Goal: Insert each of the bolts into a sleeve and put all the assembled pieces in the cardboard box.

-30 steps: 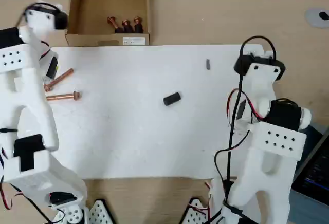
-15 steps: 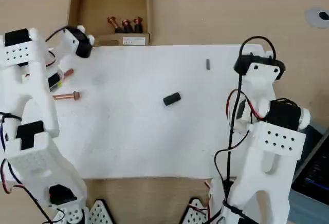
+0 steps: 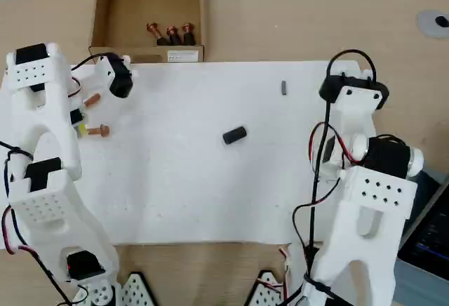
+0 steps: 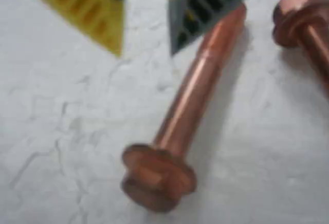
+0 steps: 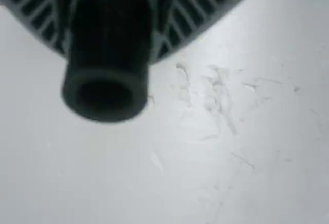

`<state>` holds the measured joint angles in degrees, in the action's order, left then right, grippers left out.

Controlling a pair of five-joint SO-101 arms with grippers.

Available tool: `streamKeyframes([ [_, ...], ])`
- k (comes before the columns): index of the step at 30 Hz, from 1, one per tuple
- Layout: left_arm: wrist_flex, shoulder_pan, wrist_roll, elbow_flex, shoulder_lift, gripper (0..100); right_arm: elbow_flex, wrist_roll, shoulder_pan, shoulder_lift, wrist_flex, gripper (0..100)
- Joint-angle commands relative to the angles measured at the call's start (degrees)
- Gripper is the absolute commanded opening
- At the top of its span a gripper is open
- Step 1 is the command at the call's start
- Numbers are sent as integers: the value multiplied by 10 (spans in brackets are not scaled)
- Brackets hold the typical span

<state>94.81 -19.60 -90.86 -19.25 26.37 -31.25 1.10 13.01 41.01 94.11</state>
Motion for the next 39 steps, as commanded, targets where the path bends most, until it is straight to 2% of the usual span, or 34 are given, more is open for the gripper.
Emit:
streamKeyframes([
  [1, 1, 7, -55, -20, -4, 87, 0, 3, 7, 16, -11, 9],
  [10, -76, 18, -62, -4, 27, 89, 0, 3, 7, 16, -11, 9],
  [24, -77, 41, -62, 3, 50, 90, 0, 3, 7, 16, -11, 9],
  [33, -78, 51, -62, 4, 116, 84, 0, 3, 7, 16, -11, 9],
  [37, -75, 52, -59, 4, 112, 0, 0, 2, 7, 16, -11, 9],
  [39, -75, 50, -58, 4, 102, 5, 0, 2, 7, 18, -11, 9],
])
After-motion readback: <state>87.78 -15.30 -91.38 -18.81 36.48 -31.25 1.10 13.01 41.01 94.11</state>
